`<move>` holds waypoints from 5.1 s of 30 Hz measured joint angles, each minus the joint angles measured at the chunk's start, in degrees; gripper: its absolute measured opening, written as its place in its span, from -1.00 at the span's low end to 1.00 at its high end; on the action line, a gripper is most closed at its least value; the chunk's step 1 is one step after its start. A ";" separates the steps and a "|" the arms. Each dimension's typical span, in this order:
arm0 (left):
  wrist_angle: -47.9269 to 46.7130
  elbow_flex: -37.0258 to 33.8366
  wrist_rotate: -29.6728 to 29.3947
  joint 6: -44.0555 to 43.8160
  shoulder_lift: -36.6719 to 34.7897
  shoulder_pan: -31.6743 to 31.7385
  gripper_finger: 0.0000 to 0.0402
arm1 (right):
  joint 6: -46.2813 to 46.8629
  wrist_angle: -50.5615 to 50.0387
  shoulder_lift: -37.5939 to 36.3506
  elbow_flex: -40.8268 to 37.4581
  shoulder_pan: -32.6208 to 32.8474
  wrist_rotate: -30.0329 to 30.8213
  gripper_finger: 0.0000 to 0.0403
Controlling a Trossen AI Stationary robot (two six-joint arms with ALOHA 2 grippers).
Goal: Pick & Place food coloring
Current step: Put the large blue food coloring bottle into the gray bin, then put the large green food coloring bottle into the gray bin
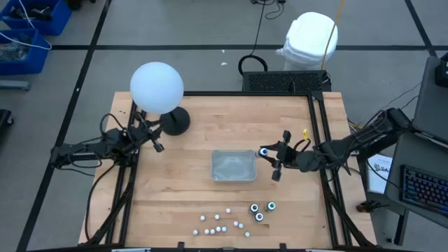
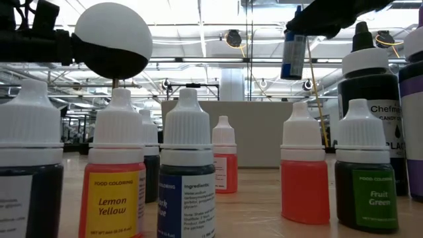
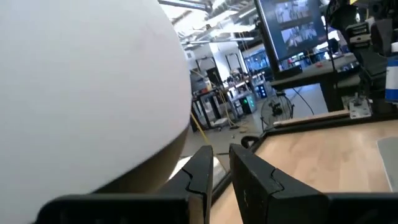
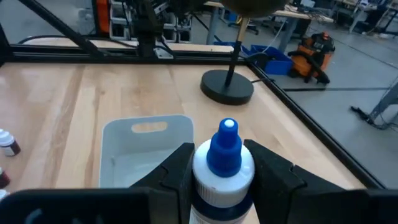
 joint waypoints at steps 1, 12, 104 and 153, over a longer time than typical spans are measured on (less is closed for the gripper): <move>-0.23 0.00 0.01 -0.46 -0.01 0.00 -0.69 | -0.30 0.76 0.00 -0.31 -0.39 -0.52 -0.45; -3.40 0.00 0.05 -7.21 0.01 0.00 -0.69 | -6.18 14.15 2.18 -2.18 -7.67 -11.19 -0.45; -6.85 0.00 -0.09 -11.74 -0.01 -0.02 -0.69 | 1.61 25.45 53.37 22.45 -19.38 -27.20 -0.39; -6.04 0.00 10.96 -5.20 0.01 -0.02 -0.69 | -10.52 18.99 28.86 22.26 -11.23 -26.72 -0.04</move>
